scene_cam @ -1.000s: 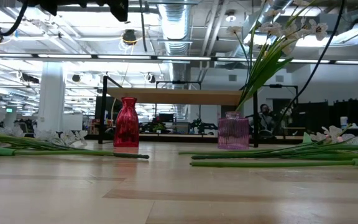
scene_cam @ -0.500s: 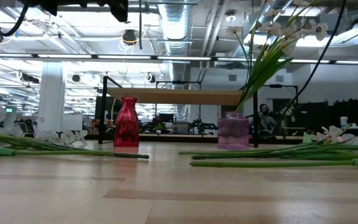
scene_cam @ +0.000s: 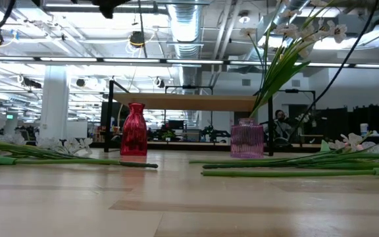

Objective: Pick and place flowers into a vace then onto a shelf
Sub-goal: Put the dark red tulip into the red vase

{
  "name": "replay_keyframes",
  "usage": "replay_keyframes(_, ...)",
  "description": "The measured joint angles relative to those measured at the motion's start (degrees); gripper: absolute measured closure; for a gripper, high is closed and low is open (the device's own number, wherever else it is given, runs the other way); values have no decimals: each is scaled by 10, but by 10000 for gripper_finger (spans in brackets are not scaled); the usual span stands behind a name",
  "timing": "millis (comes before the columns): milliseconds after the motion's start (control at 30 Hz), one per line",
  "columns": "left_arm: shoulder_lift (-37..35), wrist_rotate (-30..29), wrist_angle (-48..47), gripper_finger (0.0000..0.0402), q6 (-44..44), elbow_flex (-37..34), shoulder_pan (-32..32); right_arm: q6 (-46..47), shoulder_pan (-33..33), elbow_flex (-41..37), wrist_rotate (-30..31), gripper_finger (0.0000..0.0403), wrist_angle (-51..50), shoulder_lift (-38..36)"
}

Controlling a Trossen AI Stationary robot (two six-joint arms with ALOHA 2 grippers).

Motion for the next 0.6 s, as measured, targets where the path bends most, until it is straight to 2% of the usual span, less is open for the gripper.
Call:
replay_keyframes(167, -9, -13, -31, 401, -2, 0, 19, 35, 11, 0, 46, 178, -37, -27)
replay_keyframes(267, 0, -8, -18, 401, -13, -18, 29, 42, 20, 0, 72, 188, -44, -41)
replay_keyframes(400, 4, 14, 32, 401, -31, -67, 49, 41, 34, 0, 95, 203, -51, -45)
replay_keyframes(600, 3, 81, 102, 401, -40, -132, 76, 37, 46, 0, 102, 224, -58, -44)
